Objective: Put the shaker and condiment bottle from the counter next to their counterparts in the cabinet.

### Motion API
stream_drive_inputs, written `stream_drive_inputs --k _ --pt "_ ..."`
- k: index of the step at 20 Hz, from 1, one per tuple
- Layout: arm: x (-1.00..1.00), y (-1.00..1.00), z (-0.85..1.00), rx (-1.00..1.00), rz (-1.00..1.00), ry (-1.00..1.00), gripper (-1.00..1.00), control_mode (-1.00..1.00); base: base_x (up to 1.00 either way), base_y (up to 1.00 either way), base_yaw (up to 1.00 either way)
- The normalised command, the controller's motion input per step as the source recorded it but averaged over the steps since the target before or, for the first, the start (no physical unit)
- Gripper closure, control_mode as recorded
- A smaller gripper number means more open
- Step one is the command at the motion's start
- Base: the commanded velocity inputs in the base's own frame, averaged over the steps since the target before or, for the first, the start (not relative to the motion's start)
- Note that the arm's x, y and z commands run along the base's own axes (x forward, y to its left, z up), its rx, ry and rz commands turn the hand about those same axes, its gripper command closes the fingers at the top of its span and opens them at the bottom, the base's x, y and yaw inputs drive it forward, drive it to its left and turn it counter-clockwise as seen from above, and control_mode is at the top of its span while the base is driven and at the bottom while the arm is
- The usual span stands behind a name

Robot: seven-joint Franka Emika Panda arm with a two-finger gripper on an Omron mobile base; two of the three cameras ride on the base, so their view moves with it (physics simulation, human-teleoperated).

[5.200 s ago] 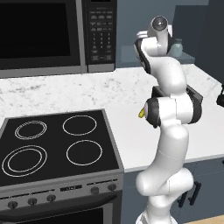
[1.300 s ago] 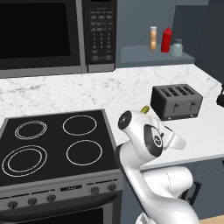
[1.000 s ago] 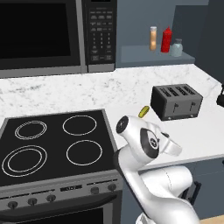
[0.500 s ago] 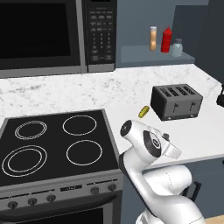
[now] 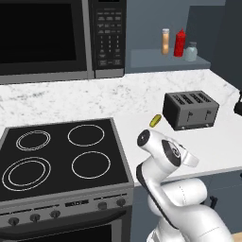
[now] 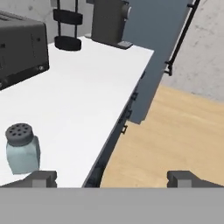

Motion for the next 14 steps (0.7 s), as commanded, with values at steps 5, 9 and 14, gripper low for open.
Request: stream_drive_inputs --k 5,9,14 --pt "0.0 -0.07 -0.48 0.0 0.22 -0.02 -1.0 -1.0 0.0 0.0 0.0" --pt "0.0 -0.18 -0.49 0.0 0.22 -0.05 -1.0 -1.0 0.0 0.0 0.0" --pt "-0.01 -0.14 -0.38 0.0 0.12 -0.02 -1.0 -1.0 0.0 0.0 0.0"
